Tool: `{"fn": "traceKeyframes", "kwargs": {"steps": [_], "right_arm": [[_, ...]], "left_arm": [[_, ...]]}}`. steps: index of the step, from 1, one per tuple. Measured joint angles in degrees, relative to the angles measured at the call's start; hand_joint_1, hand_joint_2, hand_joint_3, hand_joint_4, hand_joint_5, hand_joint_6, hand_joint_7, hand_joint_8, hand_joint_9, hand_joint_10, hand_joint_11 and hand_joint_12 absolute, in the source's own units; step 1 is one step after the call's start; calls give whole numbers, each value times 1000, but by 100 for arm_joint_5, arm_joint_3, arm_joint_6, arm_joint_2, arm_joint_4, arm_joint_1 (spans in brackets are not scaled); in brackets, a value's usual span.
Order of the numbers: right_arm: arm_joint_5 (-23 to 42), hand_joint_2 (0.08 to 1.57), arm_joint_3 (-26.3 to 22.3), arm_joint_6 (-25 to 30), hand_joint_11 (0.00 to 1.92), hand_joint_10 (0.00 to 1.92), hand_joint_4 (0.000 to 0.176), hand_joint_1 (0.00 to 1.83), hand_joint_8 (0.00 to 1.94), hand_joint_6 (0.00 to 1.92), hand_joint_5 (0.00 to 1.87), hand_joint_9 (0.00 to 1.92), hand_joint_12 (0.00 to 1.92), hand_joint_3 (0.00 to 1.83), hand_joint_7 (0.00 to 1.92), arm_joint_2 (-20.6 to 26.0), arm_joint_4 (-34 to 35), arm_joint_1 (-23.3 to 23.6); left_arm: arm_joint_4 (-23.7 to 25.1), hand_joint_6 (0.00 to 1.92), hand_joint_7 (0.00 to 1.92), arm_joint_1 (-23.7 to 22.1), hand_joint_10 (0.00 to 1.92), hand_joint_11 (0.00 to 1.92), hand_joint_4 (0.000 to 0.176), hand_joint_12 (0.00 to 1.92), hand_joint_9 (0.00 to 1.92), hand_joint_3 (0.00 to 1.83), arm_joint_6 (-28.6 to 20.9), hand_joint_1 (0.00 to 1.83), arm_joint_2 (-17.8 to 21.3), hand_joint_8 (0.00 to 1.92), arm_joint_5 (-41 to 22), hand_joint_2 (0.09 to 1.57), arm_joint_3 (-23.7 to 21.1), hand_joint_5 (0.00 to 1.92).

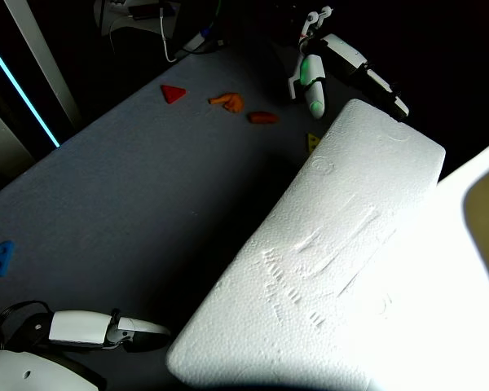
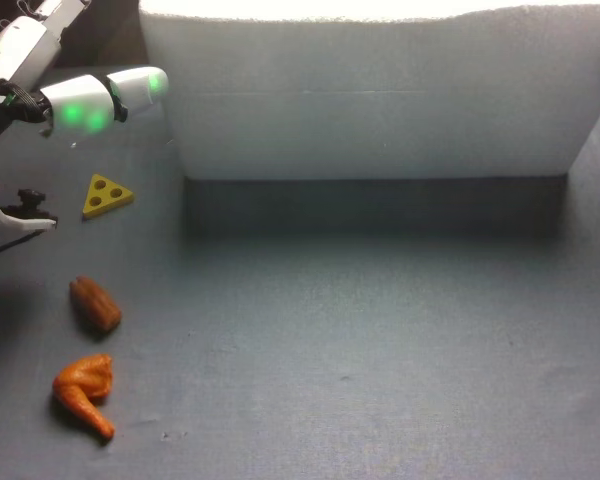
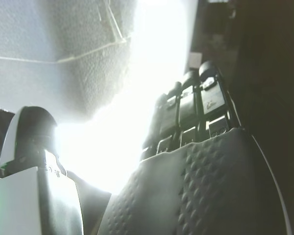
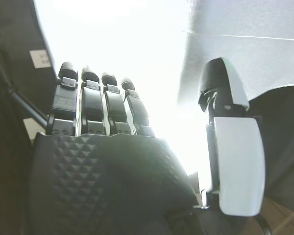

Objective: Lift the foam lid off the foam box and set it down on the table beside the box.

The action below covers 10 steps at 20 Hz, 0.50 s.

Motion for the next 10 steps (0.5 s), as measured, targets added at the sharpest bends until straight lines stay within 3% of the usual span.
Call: {"fn": "traceKeyframes", "kwargs": {"steps": [6, 10], "right_arm": [[-13, 1119, 55, 90, 0, 0, 0, 654, 0, 0, 0, 0, 0, 0, 0, -57, -59, 72], [-11, 1111, 179, 223, 0, 0, 0, 660, 0, 0, 0, 0, 0, 0, 0, -149, -74, 85]], "left_arm": [[192, 0, 0, -208, 0, 0, 23, 0, 0, 0, -127, 545, -188, 0, 190, 994, 258, 0], [229, 0, 0, -313, 0, 0, 11, 0, 0, 0, -179, 558, -293, 0, 339, 1007, 400, 0]]}}
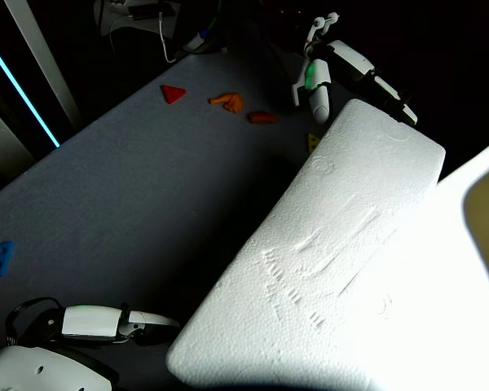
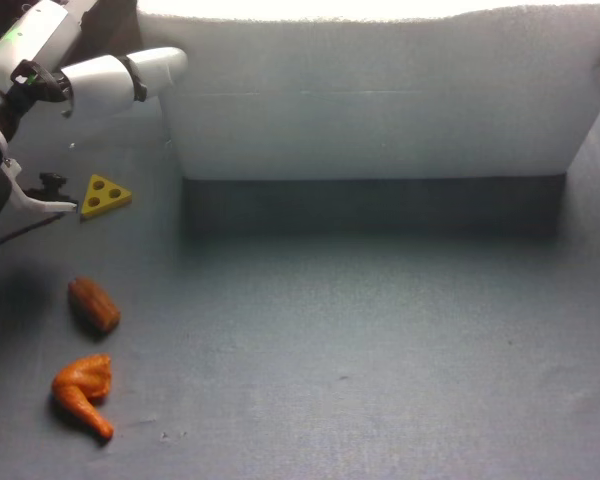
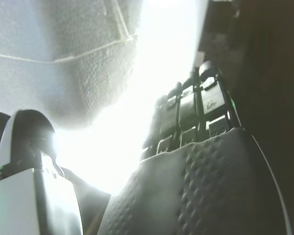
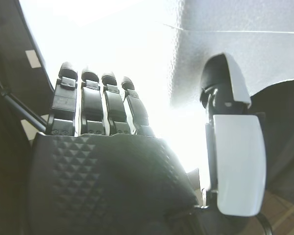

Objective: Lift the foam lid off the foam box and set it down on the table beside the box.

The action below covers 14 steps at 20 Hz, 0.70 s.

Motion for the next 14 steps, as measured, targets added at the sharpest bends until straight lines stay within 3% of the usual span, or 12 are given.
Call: {"fn": "traceKeyframes", "kwargs": {"steps": [6, 11, 12, 14], "right_arm": [[-48, 1115, 83, 81, 0, 0, 0, 649, 0, 0, 0, 0, 0, 0, 0, -116, -55, 85], [-87, 1099, 107, 146, 0, 0, 0, 636, 0, 0, 0, 0, 0, 0, 0, -138, -72, 85], [-87, 1098, 107, 168, 0, 0, 0, 655, 0, 0, 0, 0, 0, 0, 0, -144, -76, 85], [-85, 1102, 107, 223, 0, 0, 0, 667, 0, 0, 0, 0, 0, 0, 0, -146, -94, 83]], "left_arm": [[57, 0, 0, -155, 0, 0, 22, 0, 0, 0, -22, 549, -107, 0, 166, 975, 177, 0], [118, 0, 0, -140, 0, 0, 6, 0, 0, 0, -153, 552, -173, 0, 251, 994, 227, 0], [127, 0, 0, -118, 0, 0, 10, 0, 0, 0, -188, 554, -170, 0, 219, 1002, 203, 0], [179, 0, 0, -52, 0, 0, 35, 0, 0, 0, -264, 551, -177, 0, 170, 979, 184, 0]]}}
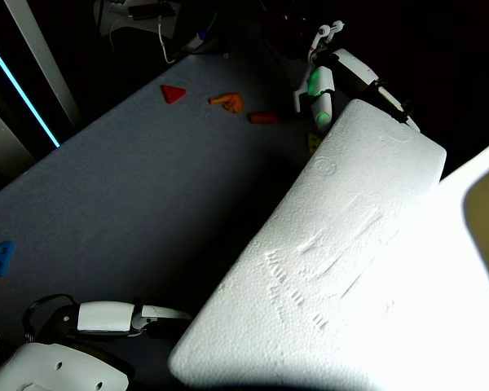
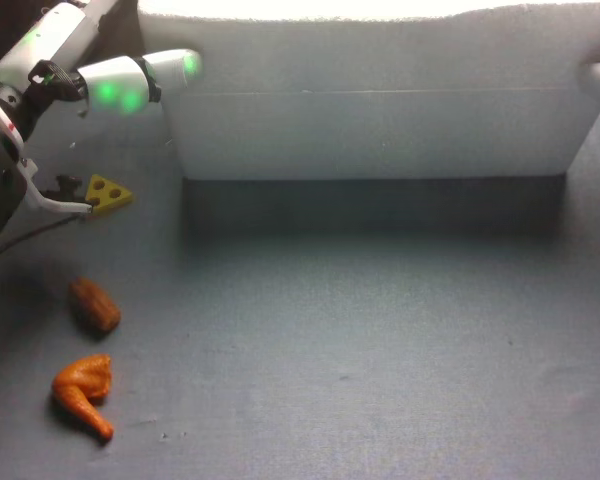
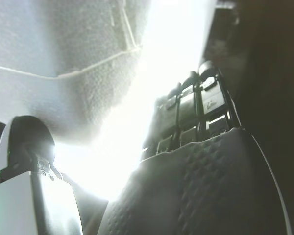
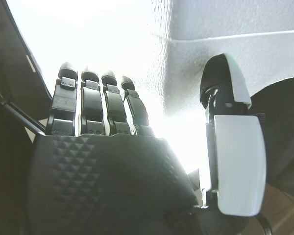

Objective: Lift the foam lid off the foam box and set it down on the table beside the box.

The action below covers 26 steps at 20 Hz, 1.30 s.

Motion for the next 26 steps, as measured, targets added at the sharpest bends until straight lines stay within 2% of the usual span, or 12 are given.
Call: {"fn": "traceKeyframes", "kwargs": {"steps": [2, 4, 6, 13, 14, 15, 16, 17, 18, 22, 25, 26], "right_arm": [[4, 1108, 0, 28, 0, 0, 0, 662, 0, 0, 0, 0, 0, 0, 0, 0, -9, 2], [7, 1113, 0, 33, 0, 0, 0, 647, 0, 0, 0, 0, 0, 2, 0, 0, -24, 2], [7, 1120, 0, 37, 0, 0, 0, 640, 0, 0, 0, 0, 0, 5, 0, 0, -46, 2], [44, 1142, 0, 103, 0, 0, 0, 594, 0, 0, 0, 0, 0, 11, 0, 0, -72, 2], [52, 1152, -4, 118, 0, 0, 0, 593, 0, 0, 0, 0, 0, 14, 0, 0, -72, 0], [83, 1153, -20, 129, 0, 0, 0, 587, 0, 0, 0, 0, 0, 13, 0, 0, -68, 0], [116, 1166, -31, 142, 0, 0, 0, 552, 0, 0, 0, 0, 0, 17, 0, 0, -70, 0], [144, 1175, -31, 151, 0, 0, 0, 543, 6, 3, 8, 0, 0, 19, 14, 0, -83, 0], [179, 1196, -31, 160, 0, 0, 0, 540, 2, 0, 1, 0, 0, 24, 5, 0, -107, 0], [289, 1219, -116, 210, 0, 20, 0, 539, 20, 40, 84, 40, 0, 25, 55, 13, -157, 0], [472, 1209, -240, 225, 0, 0, 0, 492, 0, 0, 0, 0, 0, 12, 0, 17, -214, 0], [549, 1203, -284, 229, 0, 0, 0, 485, 0, 0, 0, 0, 0, 9, 0, 31, -258, 0]], "left_arm": [[66, 0, 0, 7, 0, 0, 38, 0, 0, 0, -17, 556, 0, 0, -17, 982, -11, 0], [125, 0, 0, -2, 0, 0, 29, 0, 0, 0, -59, 545, 2, 0, -68, 976, -15, 0], [227, 0, 0, -26, 0, 0, 42, 0, 0, 0, -94, 553, -4, 0, -87, 978, -22, 0], [236, 0, 0, -31, 0, 0, 36, 0, 0, 14, -109, 596, -52, 0, -92, 1022, -22, 0], [236, 5, 0, -31, 0, 0, 43, 0, 0, 19, -111, 589, -52, 0, -94, 1036, -22, 13], [236, 11, 0, -31, 0, 0, 39, 0, 0, 24, -116, 596, -52, 0, -94, 1051, -22, 30], [234, 10, 0, -31, 0, 1, 12, 2, 0, 21, -118, 574, -52, 0, -96, 1133, -22, 52], [236, 12, 0, -31, 0, 14, 9, 8, 0, 23, -127, 563, -52, 0, -109, 1160, -22, 64], [238, 8, 0, -31, 3, 2, 10, 111, 11, 15, -138, 520, -52, 0, -149, 1193, -22, 79], [243, 12, 25, -31, 10, 0, 21, 177, 34, 14, -133, 466, -31, 8, -273, 1238, -96, 109], [267, 9, 14, -31, 11, 0, 39, 444, 56, 0, -138, 509, 98, 6, -452, 1186, -234, 95], [280, 8, 9, -37, 7, 0, 30, 473, 48, 0, -127, 535, 181, 5, -553, 1175, -321, 89]]}}
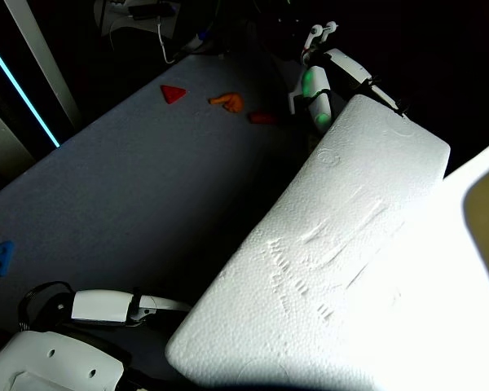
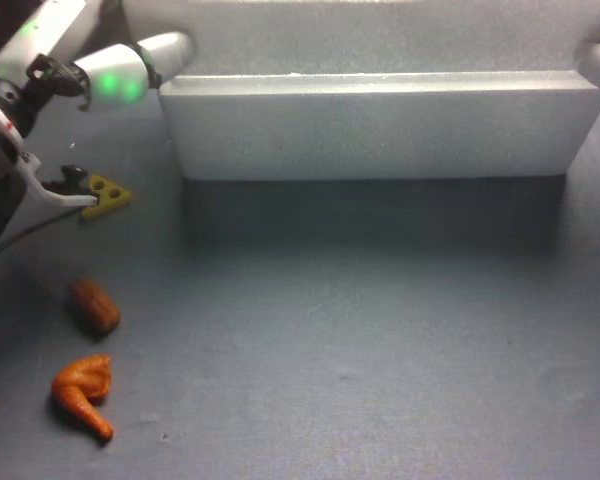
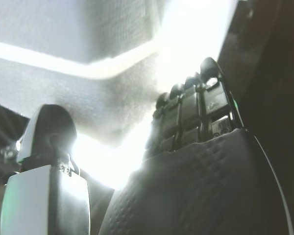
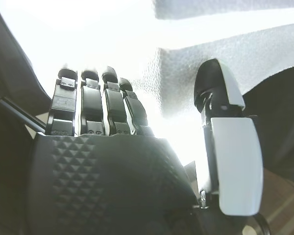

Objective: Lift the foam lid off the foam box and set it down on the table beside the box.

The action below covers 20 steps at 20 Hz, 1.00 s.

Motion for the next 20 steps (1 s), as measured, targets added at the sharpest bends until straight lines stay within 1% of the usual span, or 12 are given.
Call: {"fn": "traceKeyframes", "kwargs": {"steps": [2, 4, 5, 6, 7, 8, 9, 11, 13, 17, 18, 20], "right_arm": [[50, 1216, -96, 13, 0, 0, 0, 432, 0, 0, 0, 0, 0, 12, 0, 87, -76, 0], [140, 1176, -181, 15, 0, 0, 0, 428, 0, 0, 0, 0, 0, 0, 0, 166, -144, 52], [205, 1183, -212, 13, 45, 14, 0, 447, 0, 0, 0, 30, 23, 0, 0, 181, -166, 85], [291, 1162, -284, 15, 8, 145, 0, 498, 0, 0, 0, 73, 500, 6, 77, 236, -208, 105], [315, 1156, -334, 13, 1, 733, 0, 548, 83, 16, 27, 14, 1375, 7, 169, 273, -210, 105], [380, 1143, -415, 15, 0, 893, 0, 581, 376, 61, 5, 2, 1754, 2, 113, 332, -249, 105], [433, 1137, -501, 13, 0, 1097, 0, 597, 774, 214, 0, 0, 1888, 0, 22, 393, -323, 103], [601, 1134, -660, -11, 0, 1036, 0, 605, 734, 143, 0, 0, 1882, 0, 0, 507, -398, 31], [813, 1153, -890, -33, 0, 1178, 0, 640, 805, 247, 0, 0, 1918, 4, 0, 651, -424, -149], [1152, 1165, -1209, -72, 0, 1023, 0, 563, 695, 324, 0, 0, 1921, 2, 0, 903, -472, -332], [1233, 1158, -1294, -98, 0, 722, 0, 554, 442, 64, 0, 0, 1912, 0, 0, 960, -487, -361], [1449, 1208, -1451, -114, 0, 454, 0, 548, 300, 21, 20, 0, 1727, 10, 0, 1062, -577, -474]], "left_arm": [[42, 4, 12, -22, 3, 0, 15, 395, 41, 0, 22, 579, 90, 2, -136, 1160, -96, 87], [98, 0, 0, -55, 1, 0, 25, 45, 2, 0, 35, 602, 197, 0, -254, 1139, -201, 80], [92, 0, 0, -57, 0, 0, 21, 8, 0, 0, 68, 609, 258, 0, -313, 1133, -284, 69], [103, 3, 0, -57, 0, 0, 28, 1, 0, 0, 83, 604, 328, 0, -444, 1116, -393, 74], [116, 5, 0, -44, 0, 0, 27, 0, 0, 0, 103, 602, 372, 0, -501, 1111, -448, 78], [116, 10, 0, -22, 0, 0, 23, 0, 0, 0, 122, 618, 433, 0, -573, 1113, -514, 90], [92, 7, 0, 37, 0, 0, 25, 0, 0, 0, 131, 607, 496, 0, -662, 1117, -588, 87], [94, 5, 0, 149, 0, 0, 30, 0, 0, 0, 164, 596, 619, 0, -820, 1124, -758, 83], [111, 4, 0, 284, 0, 0, 22, 0, 0, 2, 216, 571, 726, 0, -960, 1134, -960, 83], [162, 0, 0, 483, 0, 0, 36, 0, 0, 7, 289, 540, 879, 0, -1233, 1152, -1257, 60], [168, 4, 0, 538, 0, 0, 37, 0, 0, 7, 302, 543, 927, 0, -1294, 1153, -1329, 67], [210, 1, 0, 616, 0, 0, 42, 0, 0, 11, 363, 536, 1021, 0, -1390, 1167, -1464, 53]]}}
